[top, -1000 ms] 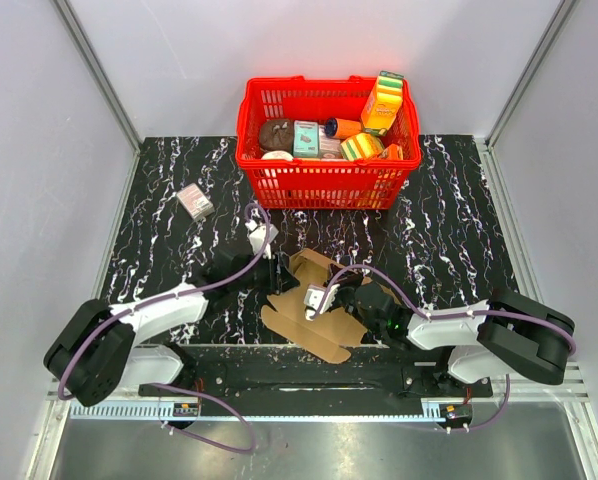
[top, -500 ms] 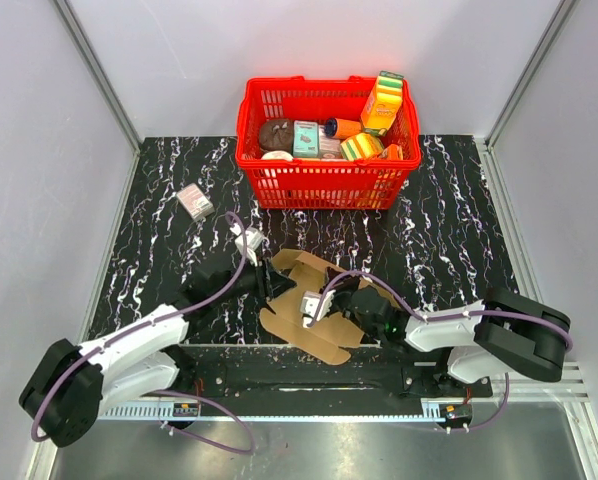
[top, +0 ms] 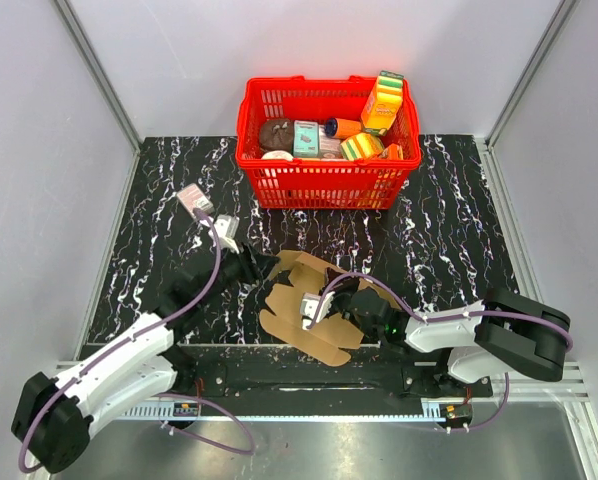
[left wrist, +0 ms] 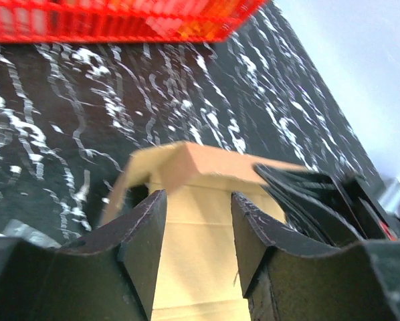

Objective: Fold the paper box

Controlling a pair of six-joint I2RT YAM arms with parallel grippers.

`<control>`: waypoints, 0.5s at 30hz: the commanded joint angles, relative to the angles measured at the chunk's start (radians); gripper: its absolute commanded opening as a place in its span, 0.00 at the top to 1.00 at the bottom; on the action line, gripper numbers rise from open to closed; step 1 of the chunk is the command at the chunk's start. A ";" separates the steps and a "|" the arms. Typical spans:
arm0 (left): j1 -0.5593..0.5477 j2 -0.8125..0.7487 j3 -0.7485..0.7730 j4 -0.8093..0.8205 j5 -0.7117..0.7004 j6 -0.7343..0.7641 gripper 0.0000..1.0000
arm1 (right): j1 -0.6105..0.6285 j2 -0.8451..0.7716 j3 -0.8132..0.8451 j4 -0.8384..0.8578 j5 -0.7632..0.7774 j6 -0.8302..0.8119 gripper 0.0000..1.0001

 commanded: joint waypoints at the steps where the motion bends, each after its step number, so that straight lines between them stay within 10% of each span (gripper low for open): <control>1: 0.069 0.078 0.118 -0.048 -0.138 0.040 0.50 | 0.014 -0.031 -0.005 0.034 0.027 -0.003 1.00; 15: 0.241 0.538 0.278 0.045 0.117 0.079 0.54 | 0.019 -0.017 0.006 0.019 0.018 -0.003 1.00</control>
